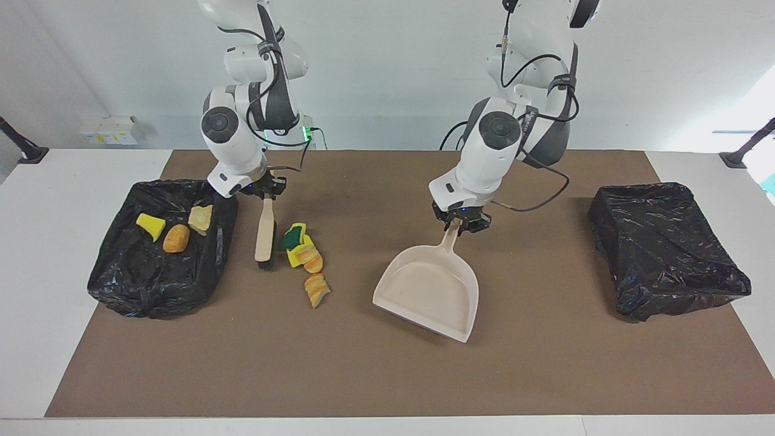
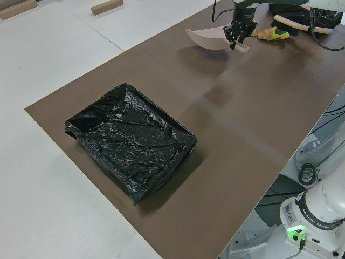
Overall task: Sweep and dump trash in bin
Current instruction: 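Lift the dustpan with the left gripper while the right gripper lifts the brush, then sweep the sponge pieces into the dustpan with the right gripper's brush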
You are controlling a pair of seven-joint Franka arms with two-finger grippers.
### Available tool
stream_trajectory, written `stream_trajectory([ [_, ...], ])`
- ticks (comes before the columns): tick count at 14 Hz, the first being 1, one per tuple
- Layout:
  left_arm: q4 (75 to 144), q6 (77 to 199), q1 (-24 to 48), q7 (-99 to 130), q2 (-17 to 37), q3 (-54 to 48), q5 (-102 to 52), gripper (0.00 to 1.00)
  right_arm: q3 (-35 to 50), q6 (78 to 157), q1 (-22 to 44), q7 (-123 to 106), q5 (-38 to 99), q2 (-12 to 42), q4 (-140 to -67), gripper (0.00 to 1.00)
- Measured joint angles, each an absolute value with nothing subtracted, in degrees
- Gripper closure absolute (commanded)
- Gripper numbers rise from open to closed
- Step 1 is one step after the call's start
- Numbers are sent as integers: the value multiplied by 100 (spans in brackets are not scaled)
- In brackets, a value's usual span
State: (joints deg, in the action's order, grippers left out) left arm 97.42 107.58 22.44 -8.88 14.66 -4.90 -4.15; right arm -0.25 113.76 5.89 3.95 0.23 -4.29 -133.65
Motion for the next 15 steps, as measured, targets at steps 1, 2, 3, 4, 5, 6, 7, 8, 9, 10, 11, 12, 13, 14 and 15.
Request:
stream_trajectory([
  [1,9762,10600,2130,-1588,1374,-487,-388,100,-19,11482,590,472,56,-377,-13396,100],
  [2,9801,10514,2026,-2441,1303,-482,-331,100,-20,11670,608,654,117,-293,-13398,100],
  [3,9861,10491,1963,-3072,1260,-476,-279,100,-22,11818,692,858,176,-217,-13386,100],
  [4,9958,10490,1935,-3489,1228,-473,-215,100,-20,11868,835,1092,225,-151,-13334,100],
  [5,10080,10492,1931,-3722,1193,-481,-129,100,-16,11870,997,1288,234,-77,-13244,100],
  [6,10223,10502,1932,-3956,1143,-506,-52,100,-12,11870,1173,1397,244,26,-13114,100],
  [7,10366,10538,1934,-4256,1078,-532,-9,100,-8,11870,1332,1444,261,144,-12974,100],
  [8,10526,10638,1939,-4624,1002,-552,15,100,-6,11870,1479,1456,283,266,-12835,100],
  [9,10688,10720,1943,-4901,912,-563,36,100,-2,11870,1601,1457,300,379,-12710,100],
  [10,10838,10759,1946,-5061,820,-571,48,100,-1,11870,1714,1457,314,482,-12595,100],
  [11,10987,10815,1957,-5159,730,-577,51,100,-1,11871,1824,1460,394,573,-12506,100],
  [12,11128,10903,1996,-5212,648,-579,54,100,0,11874,1916,1461,558,643,-12444,100],
  [13,11254,11011,2041,-5225,592,-586,57,100,1,11879,1980,1461,681,704,-12396,100],
  [14,11364,11122,2084,-5225,561,-590,60,100,5,11881,2023,1461,741,755,-12352,100],
  [15,11465,11244,2105,-5210,547,-600,61,100,7,11881,2085,1461,770,799,-12313,100],
])
